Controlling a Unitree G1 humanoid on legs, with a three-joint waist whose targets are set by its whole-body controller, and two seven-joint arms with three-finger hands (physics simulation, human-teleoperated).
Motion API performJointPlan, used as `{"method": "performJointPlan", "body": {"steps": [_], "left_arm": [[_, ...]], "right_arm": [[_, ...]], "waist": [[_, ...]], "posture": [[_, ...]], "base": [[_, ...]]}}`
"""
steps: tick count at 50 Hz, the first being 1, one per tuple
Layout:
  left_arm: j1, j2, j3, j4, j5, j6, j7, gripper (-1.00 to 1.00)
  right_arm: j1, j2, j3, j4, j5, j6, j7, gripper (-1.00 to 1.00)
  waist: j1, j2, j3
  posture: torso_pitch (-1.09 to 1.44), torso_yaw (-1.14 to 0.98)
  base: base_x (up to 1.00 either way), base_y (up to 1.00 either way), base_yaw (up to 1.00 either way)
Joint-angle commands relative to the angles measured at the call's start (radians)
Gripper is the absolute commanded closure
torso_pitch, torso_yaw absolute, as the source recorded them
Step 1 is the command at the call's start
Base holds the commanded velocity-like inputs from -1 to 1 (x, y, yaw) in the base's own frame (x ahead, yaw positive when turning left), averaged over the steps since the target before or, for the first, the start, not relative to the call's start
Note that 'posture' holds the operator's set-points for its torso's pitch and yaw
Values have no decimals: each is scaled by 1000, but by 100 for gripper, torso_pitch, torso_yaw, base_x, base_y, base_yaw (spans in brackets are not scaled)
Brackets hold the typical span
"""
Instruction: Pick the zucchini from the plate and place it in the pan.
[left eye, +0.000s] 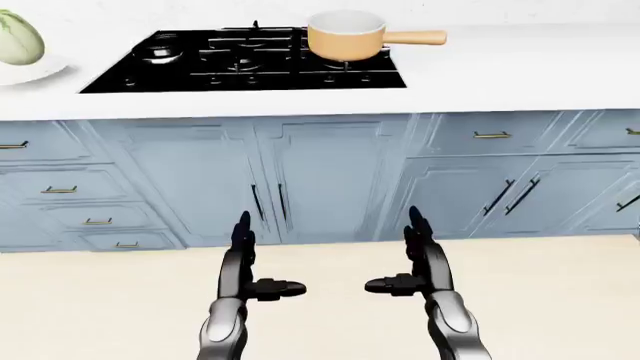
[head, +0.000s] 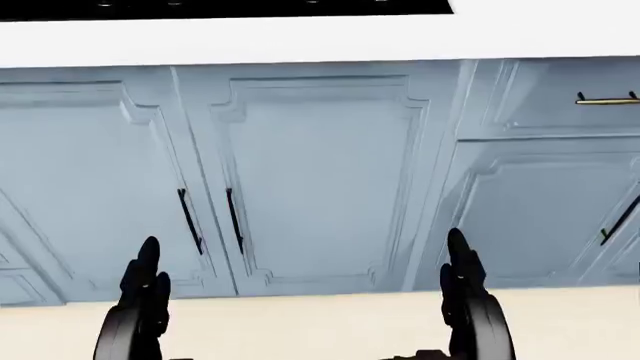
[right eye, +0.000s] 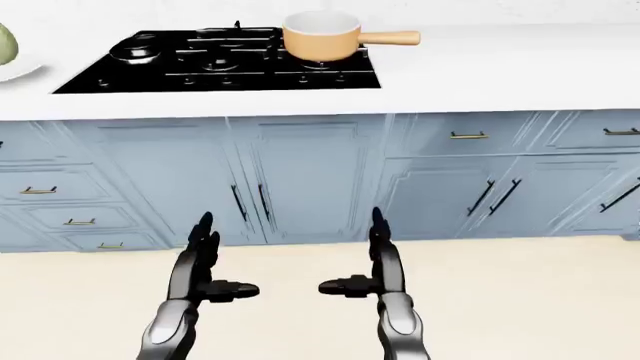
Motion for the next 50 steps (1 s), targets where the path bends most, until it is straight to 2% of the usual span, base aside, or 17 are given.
{"method": "performJointPlan", "body": {"steps": [1,3,4,5,7,8,15,20,22,23,24,26,29,33,36,42,50], "left_arm": [[-26,3,3,-84,-14,-60,-10,-100],[-21,3,3,-100,-24,-47,-16,-100],[-22,3,3,-101,-25,-47,-17,-100],[-26,3,5,-92,-24,-51,-16,-100],[-28,3,6,-84,-29,-55,-19,-100],[-30,4,8,-82,-31,-56,-20,-100],[-29,6,7,-89,-25,-55,-14,-100],[-83,12,17,-66,2,-50,22,-100],[-126,17,27,-35,-10,-45,28,-100],[-283,34,65,43,-46,1,58,-100],[-306,42,66,54,-58,6,65,-100],[-321,53,66,74,-72,3,71,-100],[-346,63,65,79,-81,21,77,-100],[-408,88,77,25,-101,125,90,-100],[-463,105,95,-24,-126,201,113,-100],[-615,164,119,-71,-174,377,153,-100],[-789,241,144,7,-187,437,165,-100]], "right_arm": [[-29,-3,-4,-69,3,-75,-3,-100],[-24,-2,-4,-83,3,-66,-7,-100],[-25,-2,-4,-90,2,-60,-8,-100],[-26,-3,-6,-85,3,-65,-11,-100],[-30,-2,-7,-75,1,-73,-16,-100],[-31,-3,-7,-75,1,-73,-18,-100],[-28,-5,-7,-88,-8,-62,-26,-100],[-81,-11,-5,-85,-36,-30,-46,-100],[-100,-15,-11,-77,-37,-21,-48,-100],[-270,-53,-53,-37,-34,61,-71,-100],[-301,-60,-54,-23,-35,70,-75,-100],[-320,-63,-50,-23,-35,84,-81,-100],[-336,-67,-49,-26,-34,98,-84,-100],[-395,-80,-56,-78,-27,178,-91,-100],[-438,-98,-63,-110,-39,221,-108,-100],[-540,-152,-91,-204,-32,422,-90,-100],[-682,-210,-123,-256,-7,598,-94,-100]], "waist": [[-2,-8,-1],[7,-1,-62],[7,-1,-52],[6,-6,-17],[7,-7,-68],[8,-7,-74],[8,-5,-80],[8,-4,-87],[8,-5,-91],[8,-4,-92],[9,-5,-89],[8,-4,-104],[8,-3,-96],[8,-4,-105],[7,-3,-100],[9,-3,-86],[9,-2,-83]], "posture": [[0,0],[0,0],[0,0],[0,0],[0,0],[0,0],[0,0],[0,0],[0,0],[0,0],[0,0],[0,0],[0,0],[0,0],[0,0],[0,0],[0,0]], "base": [[0,0,0],[0,0,0],[0,0,0],[0,0,0],[0,0,0],[0,0,0],[0,0,0],[0,0,0],[0,0,0],[0,0,0],[0,0,0],[0,0,0],[0,0,0],[0,0,0],[0,0,0],[0,0,0],[0,0,0]]}}
